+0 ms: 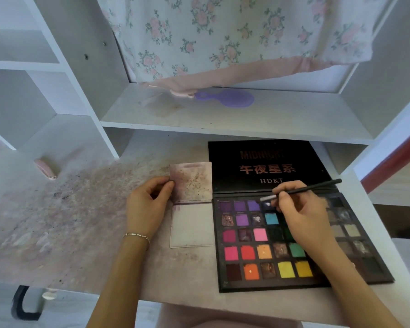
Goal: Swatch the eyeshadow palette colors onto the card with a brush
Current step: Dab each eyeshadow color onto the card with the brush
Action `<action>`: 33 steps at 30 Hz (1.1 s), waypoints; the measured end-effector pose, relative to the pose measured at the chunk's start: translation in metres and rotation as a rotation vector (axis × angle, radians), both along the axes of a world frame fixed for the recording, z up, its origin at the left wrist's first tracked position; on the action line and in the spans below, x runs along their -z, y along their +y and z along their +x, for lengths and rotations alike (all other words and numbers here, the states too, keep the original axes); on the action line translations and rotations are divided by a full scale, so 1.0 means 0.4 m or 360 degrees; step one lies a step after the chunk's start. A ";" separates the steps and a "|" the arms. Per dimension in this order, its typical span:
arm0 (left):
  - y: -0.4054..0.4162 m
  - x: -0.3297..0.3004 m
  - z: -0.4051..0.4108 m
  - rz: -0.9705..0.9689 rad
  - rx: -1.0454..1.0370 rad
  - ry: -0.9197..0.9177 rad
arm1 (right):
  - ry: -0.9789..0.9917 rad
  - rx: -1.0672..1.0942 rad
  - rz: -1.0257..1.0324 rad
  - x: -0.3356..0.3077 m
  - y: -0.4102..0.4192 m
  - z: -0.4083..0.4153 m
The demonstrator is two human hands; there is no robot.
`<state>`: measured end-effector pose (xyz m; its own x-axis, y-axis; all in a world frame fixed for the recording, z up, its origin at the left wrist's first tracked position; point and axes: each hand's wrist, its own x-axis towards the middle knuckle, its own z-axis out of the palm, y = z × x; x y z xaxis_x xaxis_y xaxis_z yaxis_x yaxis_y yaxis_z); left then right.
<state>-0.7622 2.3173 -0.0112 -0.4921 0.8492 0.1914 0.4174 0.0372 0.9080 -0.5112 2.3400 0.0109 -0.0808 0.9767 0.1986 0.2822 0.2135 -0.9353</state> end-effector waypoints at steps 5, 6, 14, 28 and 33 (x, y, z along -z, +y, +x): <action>0.000 0.000 0.000 -0.0005 0.0009 0.0014 | -0.0166 -0.0065 -0.0001 0.012 0.001 -0.004; 0.000 -0.001 0.000 -0.0011 0.0012 0.0024 | -0.0185 -0.0067 0.0009 0.013 0.002 -0.005; 0.000 -0.002 0.000 -0.0036 0.0009 0.0022 | -0.0302 -0.0032 0.0086 0.019 0.006 -0.006; -0.002 -0.003 -0.001 -0.0014 0.0008 0.0044 | -0.0335 -0.0068 0.0068 0.013 0.004 -0.003; 0.000 -0.001 0.000 -0.0005 0.0004 0.0048 | -0.0087 -0.0054 0.0037 -0.002 0.000 -0.021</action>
<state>-0.7624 2.3175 -0.0110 -0.4840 0.8511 0.2035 0.4447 0.0390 0.8948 -0.5196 2.3399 0.0117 -0.1254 0.9683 0.2159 0.3249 0.2456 -0.9133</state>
